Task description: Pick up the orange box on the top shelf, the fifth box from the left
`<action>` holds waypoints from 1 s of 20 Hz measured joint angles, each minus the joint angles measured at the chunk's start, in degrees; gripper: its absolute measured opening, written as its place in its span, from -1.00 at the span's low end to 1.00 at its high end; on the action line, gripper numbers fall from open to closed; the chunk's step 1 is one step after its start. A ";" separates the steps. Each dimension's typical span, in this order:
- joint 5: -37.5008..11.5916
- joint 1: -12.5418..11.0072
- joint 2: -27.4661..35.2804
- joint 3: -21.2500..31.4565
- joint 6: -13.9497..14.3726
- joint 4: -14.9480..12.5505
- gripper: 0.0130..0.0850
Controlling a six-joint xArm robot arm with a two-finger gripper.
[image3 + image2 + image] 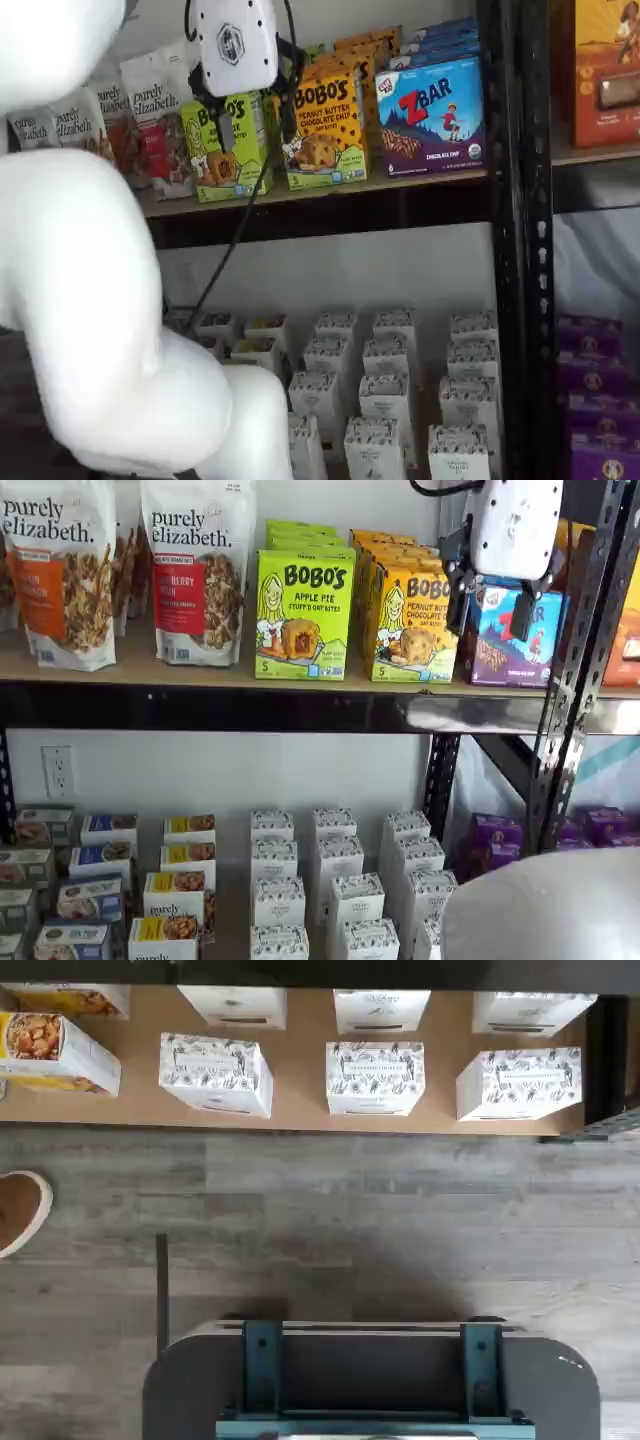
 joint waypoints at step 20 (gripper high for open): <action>-2.82 2.86 0.78 -0.32 2.24 -1.50 1.00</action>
